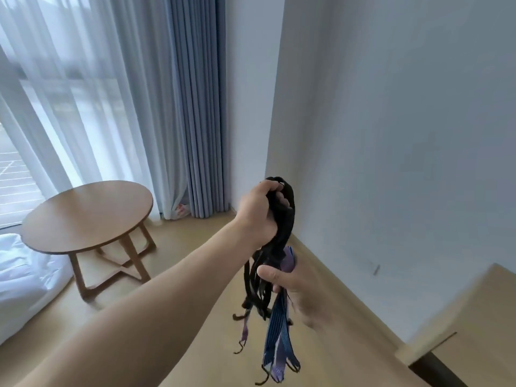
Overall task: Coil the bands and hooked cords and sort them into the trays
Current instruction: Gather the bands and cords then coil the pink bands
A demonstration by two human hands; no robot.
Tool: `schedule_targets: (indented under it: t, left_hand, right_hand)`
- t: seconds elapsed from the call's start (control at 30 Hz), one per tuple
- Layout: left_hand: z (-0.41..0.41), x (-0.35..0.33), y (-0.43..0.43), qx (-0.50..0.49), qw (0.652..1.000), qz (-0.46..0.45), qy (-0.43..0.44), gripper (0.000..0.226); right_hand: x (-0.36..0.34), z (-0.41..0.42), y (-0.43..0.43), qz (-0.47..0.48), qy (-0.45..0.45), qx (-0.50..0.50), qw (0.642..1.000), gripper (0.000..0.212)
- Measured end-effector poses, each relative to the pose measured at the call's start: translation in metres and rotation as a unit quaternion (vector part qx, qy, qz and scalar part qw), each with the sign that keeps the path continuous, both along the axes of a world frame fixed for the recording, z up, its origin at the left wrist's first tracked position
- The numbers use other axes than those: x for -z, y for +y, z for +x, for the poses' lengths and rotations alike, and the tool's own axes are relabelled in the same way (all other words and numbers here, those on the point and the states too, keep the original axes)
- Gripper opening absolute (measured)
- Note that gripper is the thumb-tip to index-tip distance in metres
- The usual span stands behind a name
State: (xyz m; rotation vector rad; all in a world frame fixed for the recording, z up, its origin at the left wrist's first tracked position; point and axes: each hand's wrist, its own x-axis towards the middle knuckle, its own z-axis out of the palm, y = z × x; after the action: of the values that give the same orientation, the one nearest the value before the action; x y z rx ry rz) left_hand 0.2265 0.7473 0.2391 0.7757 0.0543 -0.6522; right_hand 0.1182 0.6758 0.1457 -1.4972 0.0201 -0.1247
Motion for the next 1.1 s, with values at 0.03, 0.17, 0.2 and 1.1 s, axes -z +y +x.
schedule_targets:
  t: [0.03,0.17,0.2,1.1]
  left_hand:
    - [-0.010,-0.006,-0.015,0.002,1.000,-0.017,0.015,0.021]
    - [-0.044,-0.024,-0.063,0.015,0.996,-0.063,0.056,0.024]
    - [-0.050,-0.027,-0.072,0.017,0.995,-0.074,0.064,0.024]
    - [-0.119,0.058,-0.225,0.256,0.661,0.364,-0.603,0.082]
  right_hand:
    - [-0.001,-0.006,-0.007,-0.005,-0.011,0.009,1.000,0.019]
    - [-0.002,-0.029,-0.036,0.025,-0.019,0.055,0.998,0.046]
    - [-0.001,-0.034,-0.043,0.028,-0.016,0.068,0.997,0.049]
    - [-0.019,-0.203,-0.245,0.018,0.094,0.258,0.962,0.029]
